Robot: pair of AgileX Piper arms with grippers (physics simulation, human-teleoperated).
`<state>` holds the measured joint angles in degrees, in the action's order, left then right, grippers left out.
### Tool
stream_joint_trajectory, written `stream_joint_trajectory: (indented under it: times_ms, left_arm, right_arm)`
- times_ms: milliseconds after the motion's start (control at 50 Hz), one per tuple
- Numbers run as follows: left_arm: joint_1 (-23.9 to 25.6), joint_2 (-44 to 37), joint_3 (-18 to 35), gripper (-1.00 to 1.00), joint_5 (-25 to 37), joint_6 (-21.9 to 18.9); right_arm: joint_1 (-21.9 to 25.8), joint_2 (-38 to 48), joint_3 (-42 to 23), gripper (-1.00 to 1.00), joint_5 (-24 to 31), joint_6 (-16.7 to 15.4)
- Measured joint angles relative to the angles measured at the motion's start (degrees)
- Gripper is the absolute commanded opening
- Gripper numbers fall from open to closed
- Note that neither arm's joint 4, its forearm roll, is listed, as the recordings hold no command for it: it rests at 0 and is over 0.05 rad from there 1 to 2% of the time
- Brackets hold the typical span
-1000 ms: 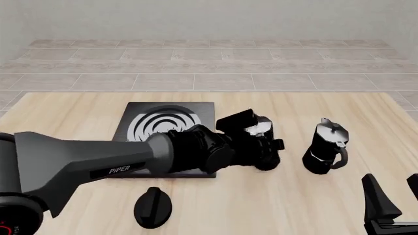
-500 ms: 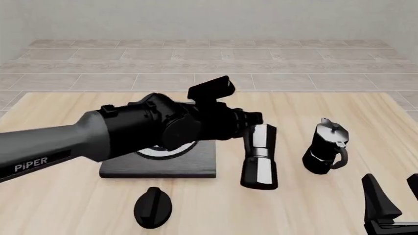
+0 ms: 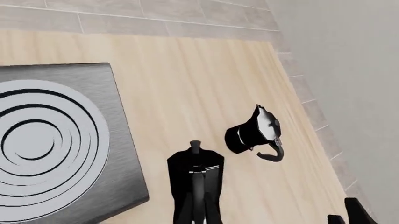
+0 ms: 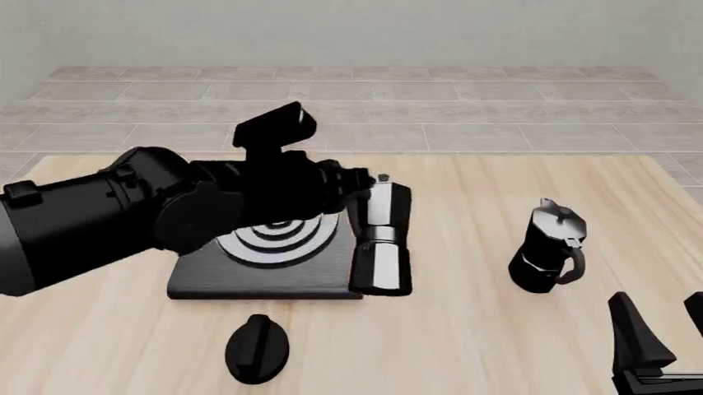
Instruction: Put both moka pots on the stove.
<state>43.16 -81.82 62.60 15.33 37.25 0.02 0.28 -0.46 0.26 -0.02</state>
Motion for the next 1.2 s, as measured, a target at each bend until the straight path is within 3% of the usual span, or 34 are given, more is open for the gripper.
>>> stream_joint_trajectory:
  times_ms: [640, 1200]
  left_arm:
    - [-12.5, 14.8, -8.7, -1.00, -1.2, -7.0]
    - [-23.3, 16.7, -13.2, -1.00, -8.9, -11.9]
  right_arm:
    - [0.0, 0.0, 0.0, 1.00, 0.0, 0.0]
    - [0.0, 0.0, 0.0, 1.00, 0.0, 0.0]
